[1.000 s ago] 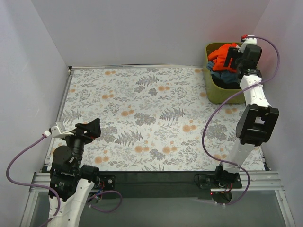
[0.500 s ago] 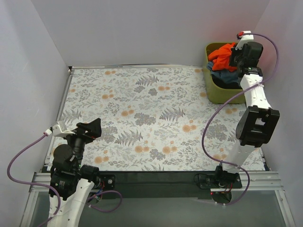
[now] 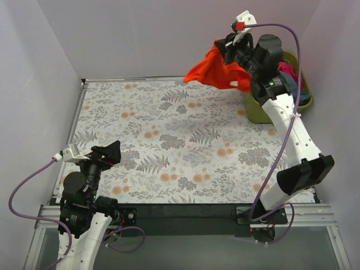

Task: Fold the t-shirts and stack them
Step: Grab the tshirt from the pile, then move the tshirt to the center of the board

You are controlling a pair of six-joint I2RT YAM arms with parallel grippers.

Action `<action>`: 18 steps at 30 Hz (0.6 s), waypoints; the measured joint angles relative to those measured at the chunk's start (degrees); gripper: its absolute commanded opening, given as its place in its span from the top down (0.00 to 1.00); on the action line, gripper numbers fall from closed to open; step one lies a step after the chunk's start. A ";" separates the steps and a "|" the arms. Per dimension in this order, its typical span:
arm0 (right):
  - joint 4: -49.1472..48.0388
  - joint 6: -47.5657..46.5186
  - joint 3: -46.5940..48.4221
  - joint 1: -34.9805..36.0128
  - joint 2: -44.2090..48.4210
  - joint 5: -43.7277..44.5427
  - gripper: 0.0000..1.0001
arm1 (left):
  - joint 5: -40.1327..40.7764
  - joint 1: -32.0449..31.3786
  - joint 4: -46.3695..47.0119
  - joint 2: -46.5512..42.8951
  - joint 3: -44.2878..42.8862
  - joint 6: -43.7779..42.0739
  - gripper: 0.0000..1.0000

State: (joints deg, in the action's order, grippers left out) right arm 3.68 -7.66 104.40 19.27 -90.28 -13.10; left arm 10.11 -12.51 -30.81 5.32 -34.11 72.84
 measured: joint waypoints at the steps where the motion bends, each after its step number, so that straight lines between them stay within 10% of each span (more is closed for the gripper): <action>1: -0.07 0.52 1.33 1.62 -0.09 -1.05 0.99 | -0.07 0.00 0.00 0.00 0.00 0.00 0.15; 11: -4.94 8.24 11.82 13.66 -3.74 -12.41 0.99 | -0.28 0.00 0.02 0.00 0.02 -0.17 0.15; 18: -11.13 9.09 -18.12 14.01 6.05 -7.76 0.99 | -1.20 0.02 1.09 0.52 0.57 -1.05 0.15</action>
State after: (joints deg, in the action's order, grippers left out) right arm -7.44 1.43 86.28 33.28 -84.23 -20.86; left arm 8.91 -12.49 -29.71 5.85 -33.54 71.79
